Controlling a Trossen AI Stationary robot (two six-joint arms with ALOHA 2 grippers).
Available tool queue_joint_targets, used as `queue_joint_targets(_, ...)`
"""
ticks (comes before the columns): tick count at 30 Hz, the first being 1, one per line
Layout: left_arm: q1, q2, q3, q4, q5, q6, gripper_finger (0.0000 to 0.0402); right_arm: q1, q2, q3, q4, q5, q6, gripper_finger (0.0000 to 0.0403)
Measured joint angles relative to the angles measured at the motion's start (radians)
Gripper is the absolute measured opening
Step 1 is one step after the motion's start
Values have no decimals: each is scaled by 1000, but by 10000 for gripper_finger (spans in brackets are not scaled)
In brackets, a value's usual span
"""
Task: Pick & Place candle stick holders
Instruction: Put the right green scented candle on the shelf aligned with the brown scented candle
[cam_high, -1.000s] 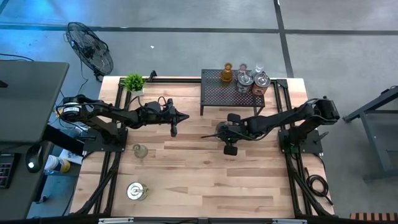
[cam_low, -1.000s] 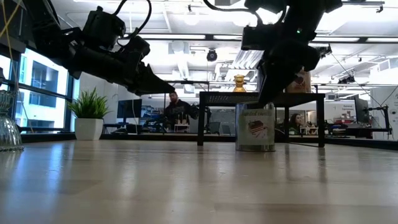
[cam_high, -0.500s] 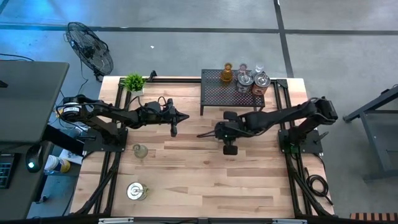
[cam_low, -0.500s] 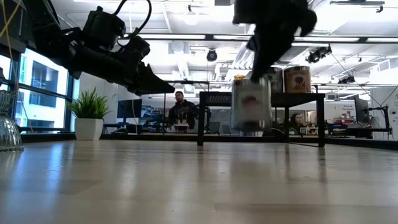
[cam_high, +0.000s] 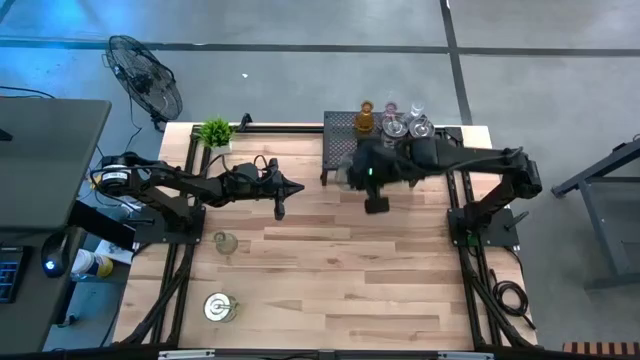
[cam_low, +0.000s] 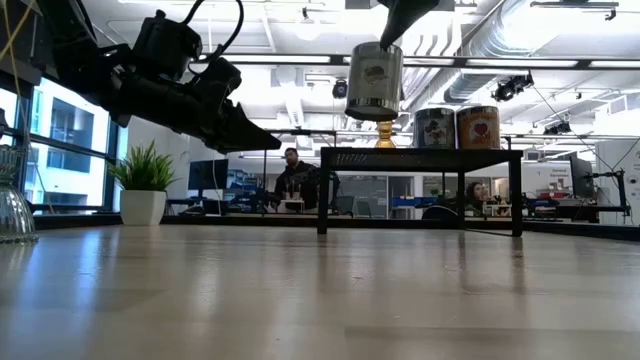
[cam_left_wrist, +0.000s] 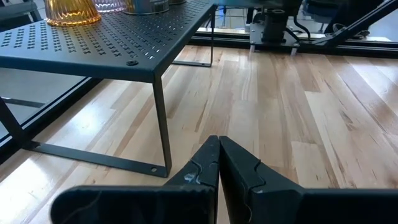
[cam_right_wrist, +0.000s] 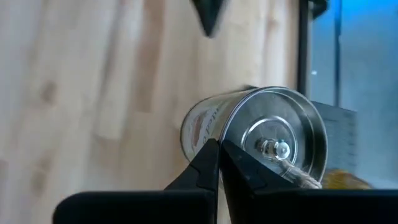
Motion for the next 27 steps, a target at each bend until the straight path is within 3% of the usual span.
queue_joint_targets(12,0,0,0,1,0,0,5,-290,1,2,-35,-124,-350,2)
queue_joint_targets(27,0,0,0,1,0,2,5,-387,20,2,-42,-193,-414,2)
